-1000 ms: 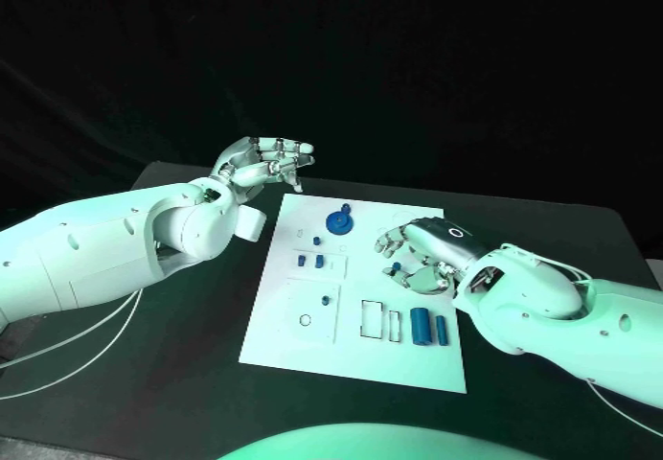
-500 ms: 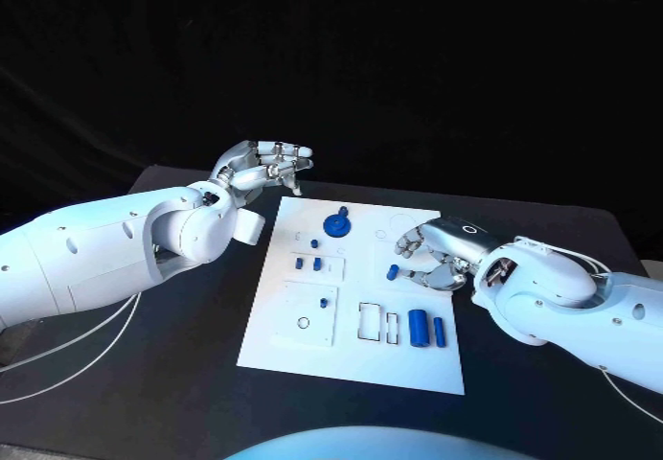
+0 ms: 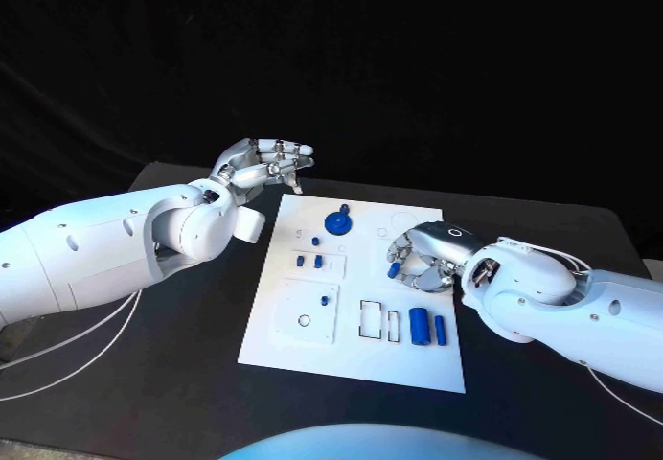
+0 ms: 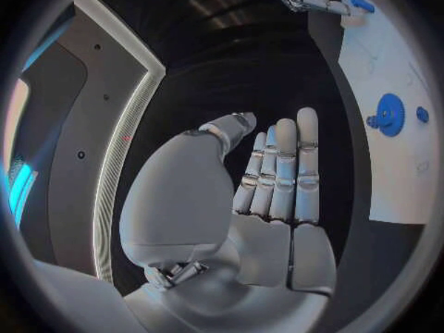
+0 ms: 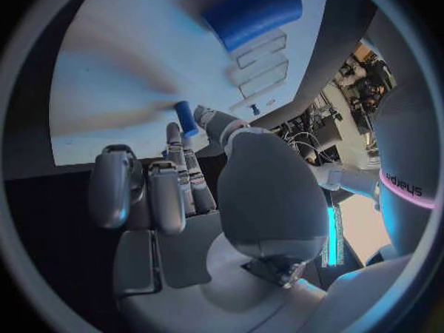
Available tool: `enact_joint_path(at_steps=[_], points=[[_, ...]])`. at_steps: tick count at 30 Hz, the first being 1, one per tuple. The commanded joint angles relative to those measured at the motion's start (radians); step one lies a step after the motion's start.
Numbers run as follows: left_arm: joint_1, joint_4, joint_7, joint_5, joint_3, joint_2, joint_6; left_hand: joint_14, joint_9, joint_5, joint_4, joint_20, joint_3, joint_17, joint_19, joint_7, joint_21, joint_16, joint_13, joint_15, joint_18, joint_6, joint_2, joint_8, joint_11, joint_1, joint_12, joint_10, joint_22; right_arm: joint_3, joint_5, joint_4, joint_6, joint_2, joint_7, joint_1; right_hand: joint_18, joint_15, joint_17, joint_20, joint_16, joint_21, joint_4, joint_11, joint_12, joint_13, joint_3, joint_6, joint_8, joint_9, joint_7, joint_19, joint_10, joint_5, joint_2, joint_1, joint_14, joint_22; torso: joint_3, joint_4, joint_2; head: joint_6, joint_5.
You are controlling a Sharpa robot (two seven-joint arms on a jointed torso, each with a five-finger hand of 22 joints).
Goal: Assemble the parts on the task board
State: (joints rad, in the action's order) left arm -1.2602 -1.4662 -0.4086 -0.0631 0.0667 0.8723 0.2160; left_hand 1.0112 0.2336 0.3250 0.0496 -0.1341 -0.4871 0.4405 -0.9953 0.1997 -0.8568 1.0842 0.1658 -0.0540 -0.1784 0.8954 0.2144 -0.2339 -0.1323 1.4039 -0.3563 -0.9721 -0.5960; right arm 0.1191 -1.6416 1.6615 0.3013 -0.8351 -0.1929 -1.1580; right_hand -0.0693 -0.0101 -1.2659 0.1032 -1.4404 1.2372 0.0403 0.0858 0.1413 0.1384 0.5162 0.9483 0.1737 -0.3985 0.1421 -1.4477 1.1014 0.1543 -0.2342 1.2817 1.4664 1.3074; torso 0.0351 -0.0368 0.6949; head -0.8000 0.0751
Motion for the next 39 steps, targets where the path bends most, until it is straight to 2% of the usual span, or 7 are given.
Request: enact_joint_path(at_steps=[1,8,14,17,23,34,39], points=[[-0.001,-0.003,-0.004,0.005,-0.001,0.0,-0.017,-0.004,-0.001,0.006,-0.001,-0.006,0.003,-0.001,0.001,0.001,0.005,0.006,0.002,0.0,-0.005,-0.006,-0.003,0.003,-0.002,-0.004,-0.008,0.01,-0.001,0.001,-0.007,-0.01,-0.027,0.008,0.004,0.003,-0.001,0.008,-0.004,-0.001,-0.005,0.013,0.011,-0.002,0.011,0.0,0.004,0.013,0.008,0.0,-0.001,-0.011,0.017,-0.007,0.017,-0.001,0.045,0.06,-0.0004,0.0007,-0.001,-0.003,0.002],[-0.001,-0.004,-0.004,0.005,-0.001,0.001,-0.017,-0.004,-0.001,0.006,-0.001,-0.006,0.003,-0.001,0.001,0.001,0.005,0.006,0.002,0.0,-0.005,-0.006,-0.003,0.003,-0.002,-0.004,-0.008,0.01,-0.001,0.003,-0.004,-0.019,-0.004,0.018,0.001,0.007,0.007,0.015,-0.012,-0.007,-0.01,0.05,0.021,-0.011,0.034,0.005,0.02,0.051,0.024,-0.004,-0.005,-0.027,0.063,-0.015,0.038,0.003,0.048,0.084,-0.0009,0.0013,-0.001,-0.005,0.003],[-0.001,-0.004,-0.003,0.005,-0.001,0.001,-0.018,-0.004,-0.001,0.006,-0.001,-0.006,0.003,-0.001,0.001,0.001,0.005,0.006,0.002,0.0,-0.005,-0.006,-0.003,0.003,-0.002,-0.004,-0.008,0.01,-0.001,0.003,-0.009,-0.022,0.022,0.024,-0.008,0.008,0.013,0.024,-0.017,-0.016,-0.015,0.08,0.024,-0.022,0.047,0.01,0.047,0.086,0.041,-0.01,-0.015,-0.038,0.091,-0.058,0.066,0.017,0.051,0.104,-0.0015,0.0019,-0.001,-0.007,0.003],[-0.001,-0.004,-0.002,0.005,-0.001,0.001,-0.018,-0.004,-0.001,0.006,0.0,-0.006,0.003,-0.002,0.001,0.001,0.005,0.007,0.003,-0.001,-0.005,-0.006,-0.004,0.002,-0.002,-0.005,-0.01,0.011,-0.001,0.003,-0.017,-0.023,0.041,0.026,-0.022,0.009,0.015,0.03,-0.019,-0.021,-0.016,0.09,0.031,-0.029,0.056,0.015,0.064,0.108,0.056,-0.017,-0.023,-0.042,0.109,-0.082,0.09,0.02,0.052,0.111,-0.0015,0.0025,-0.001,-0.007,0.002],[-0.001,-0.003,0.0,0.005,-0.001,0.002,-0.019,-0.004,-0.001,0.006,0.0,-0.006,0.003,-0.002,0.001,0.001,0.005,0.007,0.003,-0.001,-0.005,-0.006,-0.004,0.002,-0.002,-0.005,-0.01,0.011,-0.001,0.003,-0.027,-0.012,0.087,0.023,-0.041,0.01,0.017,0.034,-0.016,-0.024,-0.015,0.097,0.035,-0.034,0.061,0.018,0.072,0.116,0.064,-0.023,-0.028,-0.045,0.119,-0.088,0.097,0.018,0.051,0.117,-0.0015,0.001,-0.002,-0.008,0.0],[-0.001,0.004,0.001,0.005,-0.001,0.0,-0.018,-0.004,-0.001,0.006,-0.001,-0.006,0.002,-0.003,0.001,0.001,0.005,0.007,0.003,0.0,-0.006,-0.007,-0.005,0.001,-0.002,-0.003,-0.013,0.013,-0.001,-0.008,0.011,0.111,0.15,-0.032,-0.037,-0.002,0.018,0.037,-0.014,-0.028,-0.015,0.1,0.023,-0.037,0.06,0.019,0.082,0.121,0.074,-0.031,-0.031,-0.046,0.121,-0.081,0.092,0.029,0.051,0.12,-0.0009,0.0035,-0.004,-0.007,0.01],[-0.001,0.01,0.0,0.006,-0.001,-0.004,-0.019,-0.004,-0.001,0.006,-0.001,-0.006,0.002,-0.003,0.001,0.001,0.005,0.007,0.003,0.0,-0.006,-0.007,-0.005,0.001,-0.002,-0.003,-0.013,0.013,-0.001,-0.011,0.036,0.163,0.168,-0.026,-0.025,-0.006,0.018,0.037,-0.014,-0.029,-0.015,0.102,0.019,-0.037,0.059,0.019,0.085,0.121,0.077,-0.033,-0.031,-0.047,0.121,-0.077,0.089,0.032,0.051,0.121,-0.0009,0.0024,-0.003,-0.007,0.017]])
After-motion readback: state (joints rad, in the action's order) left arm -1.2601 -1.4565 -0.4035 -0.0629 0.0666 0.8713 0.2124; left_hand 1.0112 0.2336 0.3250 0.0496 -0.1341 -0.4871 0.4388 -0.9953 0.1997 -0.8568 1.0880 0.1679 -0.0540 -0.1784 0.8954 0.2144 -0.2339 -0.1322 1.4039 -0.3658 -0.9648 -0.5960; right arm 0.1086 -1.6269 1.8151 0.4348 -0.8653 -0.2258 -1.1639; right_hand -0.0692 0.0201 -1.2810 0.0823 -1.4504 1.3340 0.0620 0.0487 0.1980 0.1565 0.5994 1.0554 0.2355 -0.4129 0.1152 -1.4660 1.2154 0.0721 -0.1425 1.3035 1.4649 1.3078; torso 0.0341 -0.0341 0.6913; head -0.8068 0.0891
